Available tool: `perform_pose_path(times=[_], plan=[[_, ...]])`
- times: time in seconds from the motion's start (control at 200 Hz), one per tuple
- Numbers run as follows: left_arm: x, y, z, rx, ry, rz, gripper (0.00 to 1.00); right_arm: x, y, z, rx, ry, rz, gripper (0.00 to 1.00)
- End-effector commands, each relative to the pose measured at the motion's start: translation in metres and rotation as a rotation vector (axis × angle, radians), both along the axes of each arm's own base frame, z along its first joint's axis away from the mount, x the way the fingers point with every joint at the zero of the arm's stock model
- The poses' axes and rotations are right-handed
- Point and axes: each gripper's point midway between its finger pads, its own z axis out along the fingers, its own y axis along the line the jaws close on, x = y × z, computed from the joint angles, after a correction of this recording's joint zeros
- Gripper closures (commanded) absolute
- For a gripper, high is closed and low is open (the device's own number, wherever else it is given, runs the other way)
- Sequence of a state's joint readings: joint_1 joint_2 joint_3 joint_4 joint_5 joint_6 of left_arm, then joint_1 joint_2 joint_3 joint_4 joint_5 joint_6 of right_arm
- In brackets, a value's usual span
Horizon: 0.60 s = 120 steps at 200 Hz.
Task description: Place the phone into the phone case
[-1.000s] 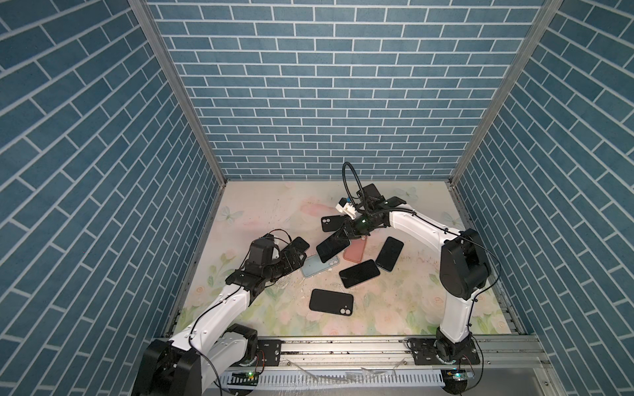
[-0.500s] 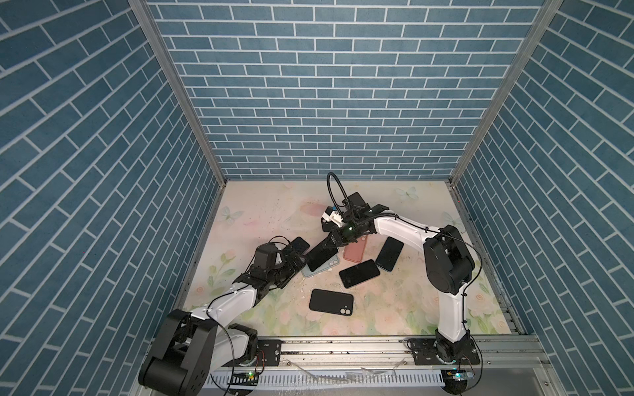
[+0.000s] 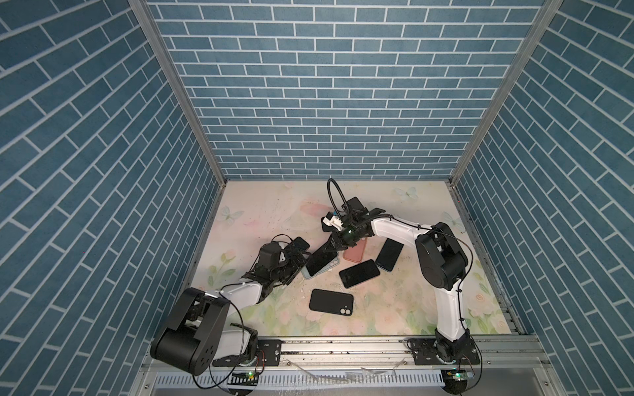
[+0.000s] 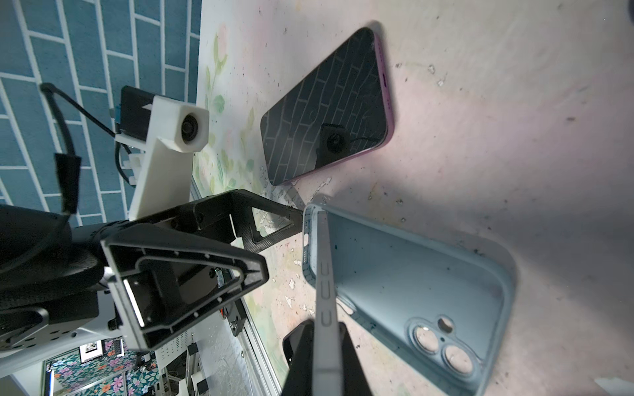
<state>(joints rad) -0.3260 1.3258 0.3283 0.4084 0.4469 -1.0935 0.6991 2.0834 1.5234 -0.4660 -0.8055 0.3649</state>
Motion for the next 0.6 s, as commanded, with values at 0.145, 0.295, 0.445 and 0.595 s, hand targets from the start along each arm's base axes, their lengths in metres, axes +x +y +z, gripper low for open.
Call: perform_pose_path(times=[0.145, 0.295, 0.445, 0.595], plan=[[-0.008, 0.0, -0.019, -0.003, 0.059, 0.013, 0.05, -0.013, -0.015, -0.045, -0.139, 0.102, -0.009, 1.0], [-0.008, 0.0, -0.021, -0.003, 0.061, 0.014, 0.05, -0.016, -0.022, -0.062, -0.195, 0.125, -0.024, 1.0], [-0.01, 0.001, -0.021, -0.004, 0.068, 0.019, 0.05, -0.015, -0.032, -0.079, -0.256, 0.111, -0.052, 1.0], [-0.016, 0.006, -0.024, -0.015, 0.092, 0.06, 0.06, -0.01, -0.036, -0.087, -0.258, 0.082, -0.12, 1.0]])
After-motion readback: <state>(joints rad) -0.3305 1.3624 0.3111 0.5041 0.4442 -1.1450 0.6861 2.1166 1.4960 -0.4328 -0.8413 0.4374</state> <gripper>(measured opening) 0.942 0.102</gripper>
